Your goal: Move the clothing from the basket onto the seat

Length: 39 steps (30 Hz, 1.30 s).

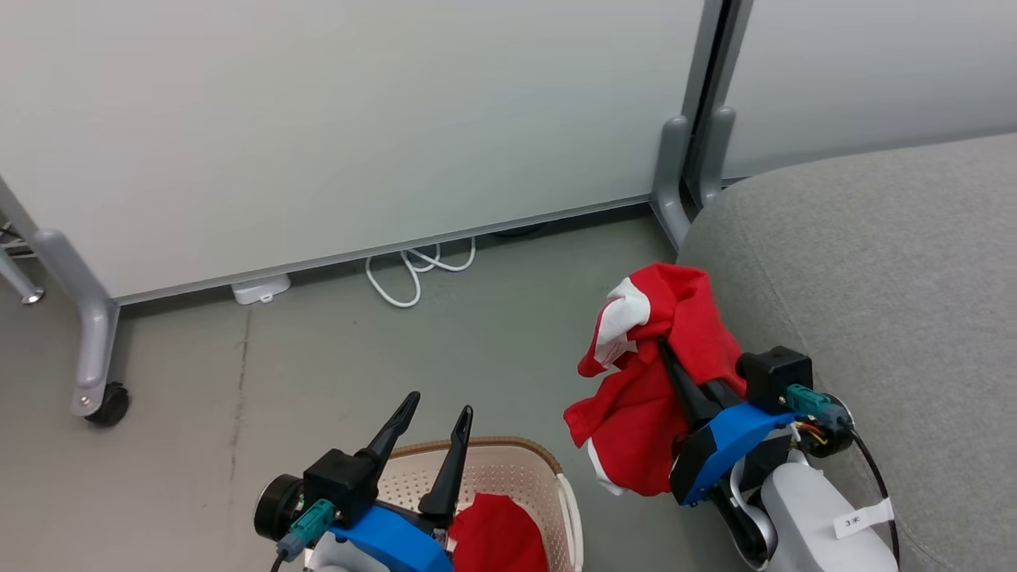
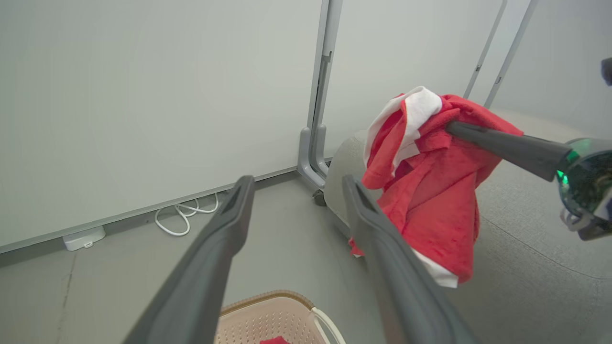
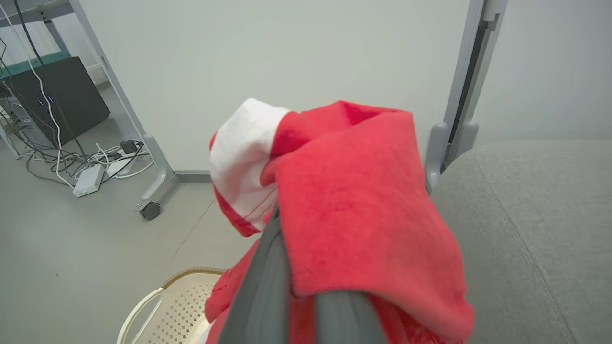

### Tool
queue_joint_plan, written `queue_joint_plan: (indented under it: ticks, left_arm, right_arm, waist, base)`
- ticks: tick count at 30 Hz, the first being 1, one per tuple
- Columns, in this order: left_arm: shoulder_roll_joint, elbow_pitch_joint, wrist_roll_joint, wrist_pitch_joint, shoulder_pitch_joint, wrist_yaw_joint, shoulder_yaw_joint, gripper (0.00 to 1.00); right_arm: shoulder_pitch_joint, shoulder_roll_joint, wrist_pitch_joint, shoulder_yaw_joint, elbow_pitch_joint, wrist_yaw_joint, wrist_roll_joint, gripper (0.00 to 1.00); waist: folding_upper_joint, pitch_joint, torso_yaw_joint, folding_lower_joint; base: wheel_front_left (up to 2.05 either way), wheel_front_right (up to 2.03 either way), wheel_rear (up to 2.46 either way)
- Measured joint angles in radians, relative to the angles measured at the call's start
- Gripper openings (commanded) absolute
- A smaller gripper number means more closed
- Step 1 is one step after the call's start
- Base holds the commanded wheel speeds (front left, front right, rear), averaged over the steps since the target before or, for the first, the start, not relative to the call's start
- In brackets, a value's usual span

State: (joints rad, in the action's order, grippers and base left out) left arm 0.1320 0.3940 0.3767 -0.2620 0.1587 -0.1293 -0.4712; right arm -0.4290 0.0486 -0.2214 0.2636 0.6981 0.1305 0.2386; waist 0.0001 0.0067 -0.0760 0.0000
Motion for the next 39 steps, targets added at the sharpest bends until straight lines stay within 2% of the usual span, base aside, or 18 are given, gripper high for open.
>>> queue_joint_plan:
  ticks: [23, 33, 39]
  left_arm:
    - [0.005, -0.008, -0.009, 0.000, 0.025, 0.000, -0.019, 1.00]
    - [0.016, -0.009, -0.012, 0.000, 0.029, 0.000, -0.020, 1.00]
    - [0.016, -0.007, -0.012, 0.000, 0.034, 0.000, -0.028, 1.00]
  right_arm:
    - [-0.002, 0.000, -0.009, -0.019, -0.015, 0.000, 0.008, 0.00]
    - [-0.002, 0.000, -0.016, -0.004, -0.015, 0.000, 0.028, 0.00]
    - [-0.002, 0.000, -0.022, -0.007, -0.009, 0.000, 0.036, 0.00]
  waist:
    - [0.0000, 0.043, -0.307, 0.0000]
    - [0.0000, 0.055, -0.407, 0.0000]
    - [0.0000, 0.062, -0.428, 0.0000]
  base:
    - [0.00, 0.00, 0.00]
    - [0.00, 0.00, 0.00]
    - [0.00, 0.00, 0.00]
